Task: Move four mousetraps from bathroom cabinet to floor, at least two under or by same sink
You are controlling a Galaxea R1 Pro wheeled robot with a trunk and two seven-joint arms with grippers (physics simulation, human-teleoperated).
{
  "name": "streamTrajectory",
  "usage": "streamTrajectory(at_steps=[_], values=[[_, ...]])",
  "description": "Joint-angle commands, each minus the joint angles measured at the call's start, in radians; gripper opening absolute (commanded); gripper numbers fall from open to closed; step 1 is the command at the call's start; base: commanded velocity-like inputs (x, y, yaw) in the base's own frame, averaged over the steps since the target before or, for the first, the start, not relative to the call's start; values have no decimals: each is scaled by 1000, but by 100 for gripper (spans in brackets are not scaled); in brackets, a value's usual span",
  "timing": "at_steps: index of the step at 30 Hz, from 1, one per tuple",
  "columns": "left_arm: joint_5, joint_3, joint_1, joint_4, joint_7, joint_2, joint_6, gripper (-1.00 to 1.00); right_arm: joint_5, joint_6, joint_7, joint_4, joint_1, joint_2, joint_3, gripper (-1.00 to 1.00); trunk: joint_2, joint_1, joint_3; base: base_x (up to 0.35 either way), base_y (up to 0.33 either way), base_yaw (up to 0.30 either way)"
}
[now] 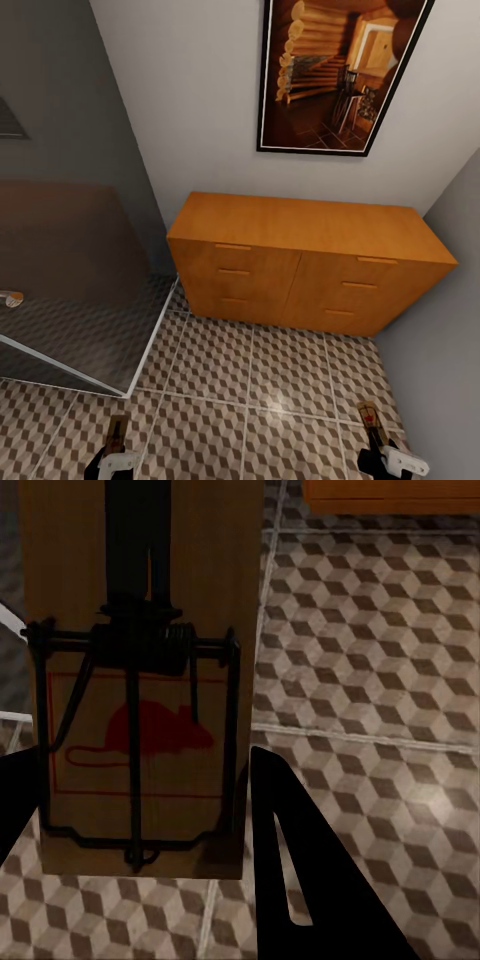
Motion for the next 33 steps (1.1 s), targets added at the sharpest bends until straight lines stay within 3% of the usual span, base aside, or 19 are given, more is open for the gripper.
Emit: streamTrajectory(at_steps=[1, 5, 19, 33], values=[[-4, -8, -1, 3, 12, 0, -2, -100, -21, -5, 2, -1, -1, 5, 8, -100, -2, 1, -2, 0, 0, 0], [-4, -8, -1, 3, 12, 2, 5, -100, -44, -10, 31, -1, -1, 15, 9, -100, -2, 1, -2, 0, 0, 0], [-4, -8, -1, 3, 12, 2, 9, -100, -44, -13, 36, 31, -1, 15, 10, -100, -2, 1, -2, 0, 0, 0], [-4, -8, -1, 3, 12, 2, 9, -100, -16, -13, 36, 31, -1, 15, 10, -100, -2, 1, -2, 0, 0, 0]])
